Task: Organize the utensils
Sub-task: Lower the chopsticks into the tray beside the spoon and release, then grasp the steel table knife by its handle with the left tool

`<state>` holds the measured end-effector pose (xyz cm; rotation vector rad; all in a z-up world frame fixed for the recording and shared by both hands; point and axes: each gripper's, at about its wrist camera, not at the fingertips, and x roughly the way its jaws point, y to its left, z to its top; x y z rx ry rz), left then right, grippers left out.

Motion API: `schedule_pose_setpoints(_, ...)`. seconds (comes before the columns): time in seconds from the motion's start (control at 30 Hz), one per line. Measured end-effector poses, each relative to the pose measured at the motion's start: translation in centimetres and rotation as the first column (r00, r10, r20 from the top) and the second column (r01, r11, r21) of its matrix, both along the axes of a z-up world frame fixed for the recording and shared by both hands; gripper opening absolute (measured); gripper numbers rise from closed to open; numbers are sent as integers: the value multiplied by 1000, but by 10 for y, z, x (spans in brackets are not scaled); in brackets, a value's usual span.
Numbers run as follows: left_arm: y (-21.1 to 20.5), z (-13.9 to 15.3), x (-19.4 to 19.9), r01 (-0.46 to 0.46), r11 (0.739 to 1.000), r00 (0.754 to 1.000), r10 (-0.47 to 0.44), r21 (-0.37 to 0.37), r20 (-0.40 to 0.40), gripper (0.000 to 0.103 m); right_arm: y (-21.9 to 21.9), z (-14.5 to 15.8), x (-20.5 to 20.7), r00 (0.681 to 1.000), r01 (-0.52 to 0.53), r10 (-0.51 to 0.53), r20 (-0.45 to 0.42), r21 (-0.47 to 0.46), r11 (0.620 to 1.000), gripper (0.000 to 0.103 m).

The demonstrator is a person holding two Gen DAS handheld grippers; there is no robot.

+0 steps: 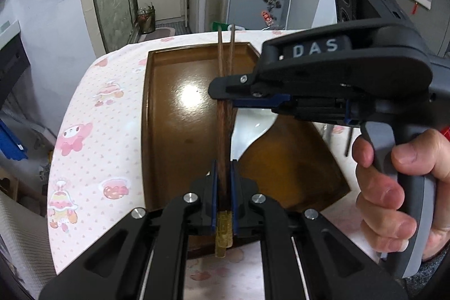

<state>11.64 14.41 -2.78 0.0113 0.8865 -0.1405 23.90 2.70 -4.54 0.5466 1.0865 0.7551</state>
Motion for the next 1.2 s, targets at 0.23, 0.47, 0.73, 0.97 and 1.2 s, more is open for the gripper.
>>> schedule_pose_setpoints(0.23, 2, -7, 8, -15, 1000, 1000, 15, 2, -11, 9, 2, -4, 3, 1000, 11, -10, 13, -51, 999, 38)
schedule_pose_setpoints(0.47, 8, -8, 16, -35, 999, 999, 35, 4, -4, 9, -19, 12, -8, 997, 21, -15, 72, -76, 997, 56)
schedule_pose_setpoints(0.73, 6, -1, 5, -76, 996, 997, 74, 44, 34, 67, -93, 33, -18, 980, 95, -60, 192, -179, 979, 57)
schedule_pose_setpoints(0.97, -31, 21, -21, 33, 999, 993, -33, 6, 109, 77, -195, 30, -14, 964, 215, -181, 195, -173, 961, 57)
schedule_pose_setpoints(1.2, -111, 13, -30, 212, 977, 970, -207, -24, 124, 79, -273, 13, 0, 951, 293, -262, 163, -207, 934, 56)
